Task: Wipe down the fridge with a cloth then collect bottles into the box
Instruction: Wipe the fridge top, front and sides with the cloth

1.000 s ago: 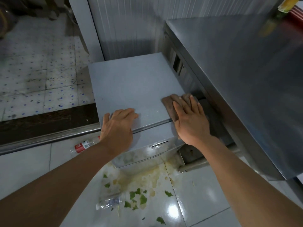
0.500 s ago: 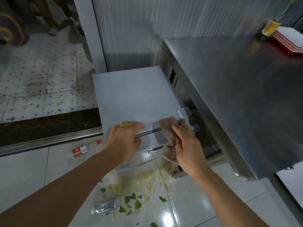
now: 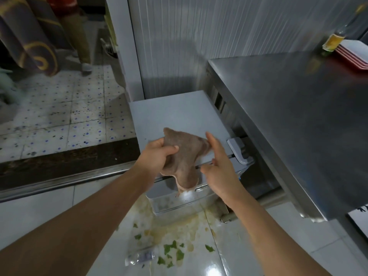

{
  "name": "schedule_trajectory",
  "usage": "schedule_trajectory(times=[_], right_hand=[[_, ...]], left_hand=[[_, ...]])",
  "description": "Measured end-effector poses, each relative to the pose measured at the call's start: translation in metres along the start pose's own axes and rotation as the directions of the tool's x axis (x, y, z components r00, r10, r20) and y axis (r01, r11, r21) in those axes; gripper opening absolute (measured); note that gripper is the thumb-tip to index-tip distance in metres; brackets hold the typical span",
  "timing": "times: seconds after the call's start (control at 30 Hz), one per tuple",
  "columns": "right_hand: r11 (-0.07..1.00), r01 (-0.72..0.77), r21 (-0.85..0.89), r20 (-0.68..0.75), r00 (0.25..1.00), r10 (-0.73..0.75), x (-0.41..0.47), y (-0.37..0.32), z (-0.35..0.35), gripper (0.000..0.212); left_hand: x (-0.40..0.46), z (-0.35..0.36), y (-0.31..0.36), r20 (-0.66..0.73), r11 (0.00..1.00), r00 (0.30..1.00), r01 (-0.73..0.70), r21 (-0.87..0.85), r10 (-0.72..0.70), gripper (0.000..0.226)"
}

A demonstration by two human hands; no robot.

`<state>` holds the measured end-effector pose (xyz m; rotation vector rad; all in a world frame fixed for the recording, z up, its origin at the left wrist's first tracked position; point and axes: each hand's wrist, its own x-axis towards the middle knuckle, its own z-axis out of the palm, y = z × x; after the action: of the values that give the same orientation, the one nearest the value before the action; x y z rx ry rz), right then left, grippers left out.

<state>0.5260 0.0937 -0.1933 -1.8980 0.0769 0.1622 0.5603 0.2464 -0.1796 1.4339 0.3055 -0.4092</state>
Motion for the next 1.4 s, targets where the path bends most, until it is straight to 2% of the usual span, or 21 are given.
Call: schedule_trajectory(times=[0.1, 0.17, 0.23, 0.3, 0.33, 0.47, 0.53, 0.63, 0.7, 0.77, 0.87, 0.93, 1.0, 1.07, 1.13, 1.2, 1.27, 1.33, 1.4], right_hand=[[0.927, -0.287, 0.243, 0.066, 0.958, 0.28, 0.0, 0.004, -0.006, 0.078], [0.767, -0.377, 0.519, 0.219, 0.926, 0.307, 0.002, 0.006, -0.008, 0.071], [0.591, -0.389, 0.707, 0.3, 0.921, 0.248, 0.002, 0.003, -0.008, 0.063], [0.542, -0.328, 0.774, 0.242, 0.944, 0.225, 0.005, 0.003, -0.009, 0.057], [0.558, -0.287, 0.778, 0.18, 0.954, 0.24, 0.008, 0.004, -0.01, 0.056], [0.754, -0.181, 0.631, -0.023, 0.968, 0.251, 0.015, 0.01, -0.027, 0.081], [0.837, -0.132, 0.531, -0.077, 0.976, 0.203, 0.017, 0.011, -0.038, 0.084], [0.955, -0.05, 0.294, -0.199, 0.974, 0.113, 0.026, 0.008, -0.057, 0.064], [0.981, 0.041, 0.188, -0.298, 0.954, 0.017, 0.035, 0.007, -0.071, 0.053], [0.988, 0.143, 0.06, -0.389, 0.915, -0.109, 0.042, 0.007, -0.084, 0.045], [0.948, 0.119, -0.296, -0.445, 0.861, -0.247, 0.04, 0.022, -0.09, 0.036], [0.878, 0.007, -0.479, -0.39, 0.894, -0.22, 0.034, 0.043, -0.085, 0.032], [0.799, -0.113, -0.591, -0.271, 0.96, -0.065, 0.026, 0.065, -0.076, 0.028], [0.714, -0.144, -0.686, -0.174, 0.984, 0.031, 0.019, 0.078, -0.065, 0.025], [0.648, -0.12, -0.752, -0.196, 0.98, -0.046, 0.016, 0.08, -0.062, 0.026], [0.622, 0.026, -0.783, -0.173, 0.951, -0.257, 0.021, 0.078, -0.063, 0.027], [0.602, 0.261, -0.755, 0.021, 0.926, -0.376, 0.034, 0.079, -0.065, 0.036], [0.539, 0.429, -0.725, 0.3, 0.901, -0.313, 0.047, 0.088, -0.06, 0.049], [0.482, 0.451, -0.751, 0.41, 0.891, -0.194, 0.058, 0.099, -0.055, 0.053]], left_hand=[[0.0, -0.006, 0.002, 0.031, 0.999, 0.999, -0.034, -0.037, 0.035, 0.015], [0.001, -0.008, 0.002, 0.03, 0.996, 0.999, -0.031, -0.079, 0.034, 0.016], [0.001, -0.008, 0.003, 0.055, 0.992, 0.998, -0.013, -0.127, 0.02, 0.019], [0.002, -0.007, 0.004, 0.08, 0.994, 0.997, -0.008, -0.11, 0.017, 0.019], [0.002, -0.006, 0.005, 0.085, 0.997, 0.996, -0.012, -0.073, 0.018, 0.019], [0.008, -0.005, 0.001, -0.017, 0.976, 0.996, -0.082, 0.204, 0.087, 0.006], [0.014, -0.003, -0.001, -0.067, 0.941, 0.987, -0.115, 0.318, 0.143, 0.016], [0.029, 0.01, 0.005, 0.0, 0.865, 0.965, -0.236, 0.443, 0.264, 0.046], [0.045, 0.023, 0.013, 0.04, 0.779, 0.924, -0.344, 0.525, 0.381, 0.049], [0.062, 0.038, 0.018, 0.022, 0.705, 0.881, -0.393, 0.591, 0.473, 0.048], [0.077, 0.053, 0.006, 0.026, 0.666, 0.867, -0.401, 0.629, 0.498, 0.049], [0.081, 0.053, -0.015, 0.066, 0.647, 0.888, -0.381, 0.661, 0.455, 0.046], [0.081, 0.045, -0.036, 0.152, 0.542, 0.913, -0.352, 0.763, 0.378, 0.045], [0.078, 0.037, -0.05, 0.242, 0.451, 0.923, -0.36, 0.817, 0.299, 0.048], [0.077, 0.032, -0.053, 0.275, 0.423, 0.915, -0.383, 0.821, 0.295, 0.051], [0.076, 0.028, -0.053, 0.258, 0.416, 0.913, -0.378, 0.827, 0.317, 0.052], [0.076, 0.018, -0.054, 0.216, 0.387, 0.92, -0.339, 0.857, 0.328, 0.051], [0.077, 0.005, -0.057, 0.184, 0.338, 0.919, -0.306, 0.89, 0.348, 0.051], [0.08, -0.007, -0.057, 0.173, 0.251, 0.918, -0.273, 0.929, 0.356, 0.052]])
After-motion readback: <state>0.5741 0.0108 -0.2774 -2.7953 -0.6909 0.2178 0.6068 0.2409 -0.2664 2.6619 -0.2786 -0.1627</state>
